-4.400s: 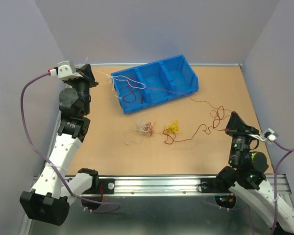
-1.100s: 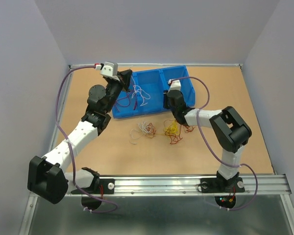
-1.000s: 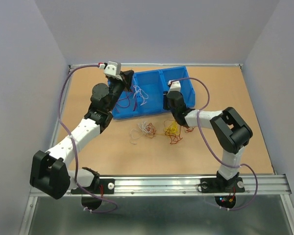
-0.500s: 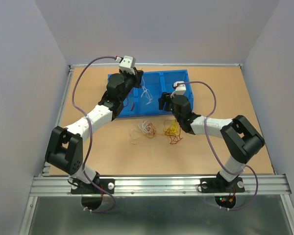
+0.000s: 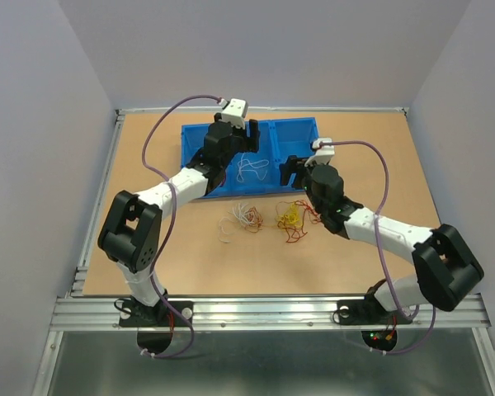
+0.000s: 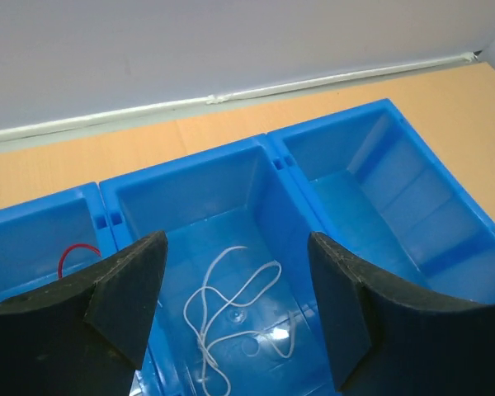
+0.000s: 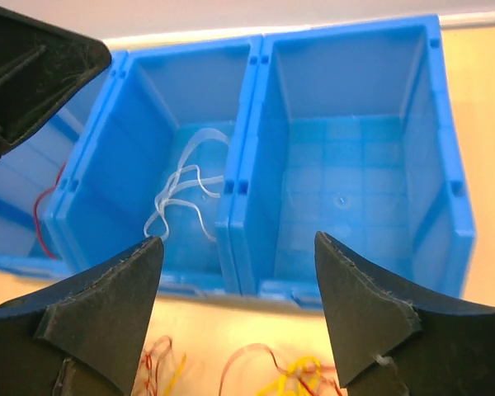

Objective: Untangle the cables

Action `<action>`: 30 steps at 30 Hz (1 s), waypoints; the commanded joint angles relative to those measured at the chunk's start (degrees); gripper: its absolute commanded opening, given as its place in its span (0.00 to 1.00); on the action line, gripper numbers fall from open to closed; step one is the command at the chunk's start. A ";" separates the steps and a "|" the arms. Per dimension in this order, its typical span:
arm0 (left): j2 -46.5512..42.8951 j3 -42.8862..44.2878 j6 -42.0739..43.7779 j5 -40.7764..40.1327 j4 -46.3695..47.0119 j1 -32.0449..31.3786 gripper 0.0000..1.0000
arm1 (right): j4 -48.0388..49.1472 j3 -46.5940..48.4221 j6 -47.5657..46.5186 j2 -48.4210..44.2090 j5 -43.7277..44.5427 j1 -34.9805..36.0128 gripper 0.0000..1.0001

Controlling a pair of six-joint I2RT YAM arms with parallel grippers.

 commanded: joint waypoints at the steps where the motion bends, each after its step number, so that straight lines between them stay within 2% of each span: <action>1: -5.52 -0.57 4.74 0.77 2.92 -2.47 0.80 | -14.18 3.06 -1.16 -5.53 0.92 0.36 0.79; 3: -7.02 -2.41 8.08 3.40 2.66 -3.79 0.80 | -18.78 3.60 -1.60 -8.25 0.84 0.27 0.79; 6: -10.18 -4.09 18.78 15.42 -1.11 -4.06 0.81 | -24.68 3.07 -2.12 -12.28 -2.14 0.27 0.79; 7: -11.67 -4.18 21.60 21.81 -2.95 -4.06 0.80 | -26.70 2.55 -2.21 -13.43 -3.63 0.36 0.79; 8: -12.21 -4.52 25.37 24.05 -6.10 -4.06 0.80 | -27.24 2.20 -2.47 -15.27 -6.87 0.27 0.80; 12: -14.76 -5.93 27.69 27.84 -8.32 -4.06 0.83 | -27.60 1.14 -2.91 -17.66 -15.24 0.27 0.81; 14: -15.90 -6.02 30.14 27.41 -10.95 -4.06 0.87 | -27.51 1.22 -3.97 -17.40 -19.28 0.27 0.82; 16: -17.21 -6.81 31.82 25.05 -12.20 -3.97 0.87 | -27.33 1.84 -5.02 -15.82 -21.92 0.27 0.82; 19: -23.52 -11.37 32.52 18.82 -9.75 -3.62 0.87 | -26.02 3.68 -8.09 -10.56 -30.78 0.36 0.80; 21: -26.61 -16.03 31.48 16.35 -4.75 -3.19 0.91 | -25.66 5.96 -10.29 -5.73 -35.54 0.62 0.78; 24: -30.49 -19.20 26.12 12.56 1.23 -1.44 0.98 | -24.70 8.68 -12.05 -0.37 -37.57 1.15 0.77; 30: -31.37 -19.20 16.28 8.51 4.32 3.31 0.98 | -22.94 11.15 -14.16 5.44 -42.23 3.17 0.77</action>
